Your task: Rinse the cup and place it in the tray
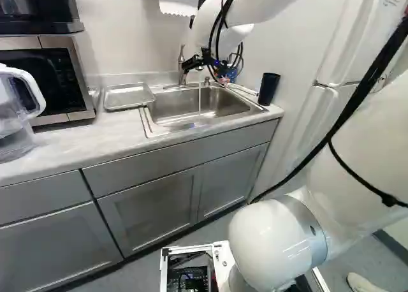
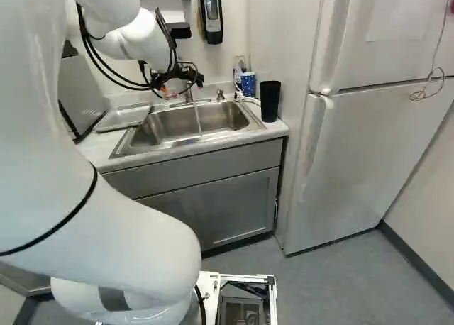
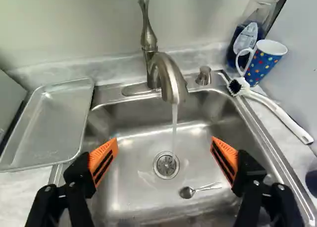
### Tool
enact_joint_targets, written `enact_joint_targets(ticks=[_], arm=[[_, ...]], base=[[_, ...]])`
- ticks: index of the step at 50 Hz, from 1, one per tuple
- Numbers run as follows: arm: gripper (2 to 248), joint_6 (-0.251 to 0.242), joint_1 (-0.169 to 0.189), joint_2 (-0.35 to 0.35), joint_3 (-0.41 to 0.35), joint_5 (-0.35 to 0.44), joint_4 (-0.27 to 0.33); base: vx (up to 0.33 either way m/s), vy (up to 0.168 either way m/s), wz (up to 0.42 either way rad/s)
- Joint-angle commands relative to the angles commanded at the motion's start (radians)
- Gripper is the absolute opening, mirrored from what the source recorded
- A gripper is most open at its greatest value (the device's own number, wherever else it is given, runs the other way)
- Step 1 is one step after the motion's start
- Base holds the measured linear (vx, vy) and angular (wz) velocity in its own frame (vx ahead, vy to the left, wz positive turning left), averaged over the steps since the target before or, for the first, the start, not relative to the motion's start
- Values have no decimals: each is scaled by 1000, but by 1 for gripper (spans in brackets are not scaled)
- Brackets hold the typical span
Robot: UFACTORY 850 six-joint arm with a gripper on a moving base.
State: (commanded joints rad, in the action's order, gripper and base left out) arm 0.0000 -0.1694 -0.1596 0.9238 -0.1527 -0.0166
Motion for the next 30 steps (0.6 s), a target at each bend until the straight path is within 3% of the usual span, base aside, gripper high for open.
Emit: enact_joint_targets(ticks=[13,30], arm=[[247,0,-1,-9,-8,-71,0],[247,0,-1,-9,-8,-72,0]], base=[[0,0,0],[0,0,0]])
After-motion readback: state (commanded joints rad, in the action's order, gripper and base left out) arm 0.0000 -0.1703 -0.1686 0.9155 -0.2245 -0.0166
